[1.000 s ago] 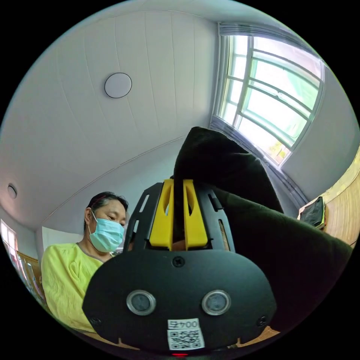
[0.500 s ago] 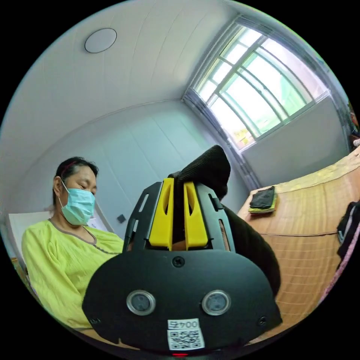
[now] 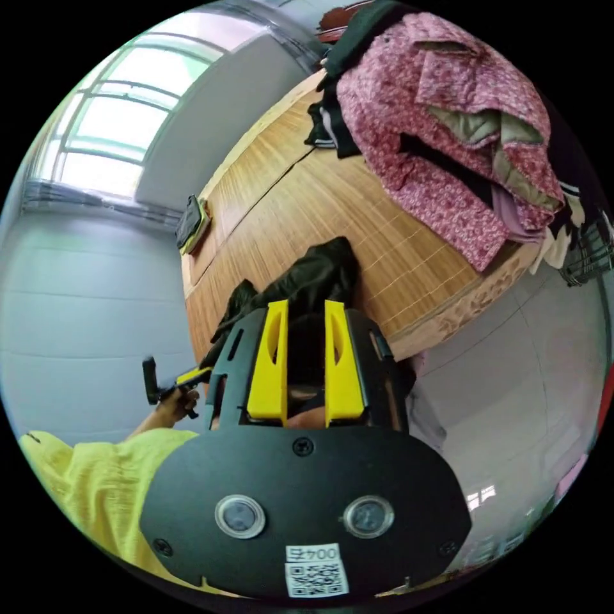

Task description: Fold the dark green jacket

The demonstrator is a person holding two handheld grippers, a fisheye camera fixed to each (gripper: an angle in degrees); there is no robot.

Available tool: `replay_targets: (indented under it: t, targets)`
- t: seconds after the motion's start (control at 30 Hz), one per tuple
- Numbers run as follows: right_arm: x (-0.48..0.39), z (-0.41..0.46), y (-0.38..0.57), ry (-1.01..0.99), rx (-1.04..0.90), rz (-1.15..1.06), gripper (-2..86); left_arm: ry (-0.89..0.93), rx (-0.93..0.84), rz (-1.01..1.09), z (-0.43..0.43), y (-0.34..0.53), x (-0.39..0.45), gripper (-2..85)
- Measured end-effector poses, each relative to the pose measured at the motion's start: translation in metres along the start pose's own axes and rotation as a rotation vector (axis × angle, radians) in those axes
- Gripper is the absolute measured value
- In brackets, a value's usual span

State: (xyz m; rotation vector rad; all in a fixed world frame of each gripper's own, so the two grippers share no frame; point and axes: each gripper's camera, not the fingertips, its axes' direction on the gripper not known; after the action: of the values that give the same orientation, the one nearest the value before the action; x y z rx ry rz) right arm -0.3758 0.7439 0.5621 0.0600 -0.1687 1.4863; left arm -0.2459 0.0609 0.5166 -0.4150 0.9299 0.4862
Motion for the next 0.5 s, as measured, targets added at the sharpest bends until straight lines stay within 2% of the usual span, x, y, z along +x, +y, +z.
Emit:
replay_targets:
  t: [0.07, 0.13, 0.3, 0.37, 0.43, 0.5]
  targets:
    - [-0.036, 0.027, -0.004, 0.031, -0.097, -0.128, 13.3, 0.009, -0.002, -0.031, -0.004, -0.003, 0.003, 2.6]
    - [-0.095, 0.069, -0.016, 0.122, -0.237, -0.353, 15.7, 0.030, 0.002, -0.084, -0.009, -0.006, 0.002, 2.8]
    - [-0.216, 0.145, -0.044, 0.290, -0.332, -0.767, 15.3, 0.005, 0.010, -0.173, -0.023, -0.017, 0.021, 2.8]
    - [-0.252, 0.181, -0.049, 0.385, -0.388, -0.916, 13.9, -0.006, 0.022, -0.171, -0.030, -0.021, 0.036, 2.8]
    - [-0.275, 0.234, -0.052, 0.589, -0.534, -1.009, 7.3, -0.010, 0.035, -0.167, -0.036, -0.023, 0.051, 2.7]
    - [-0.279, 0.243, -0.059, 0.678, -0.504, -1.015, 2.9, -0.012, 0.052, -0.164, -0.043, -0.025, 0.065, 2.5]
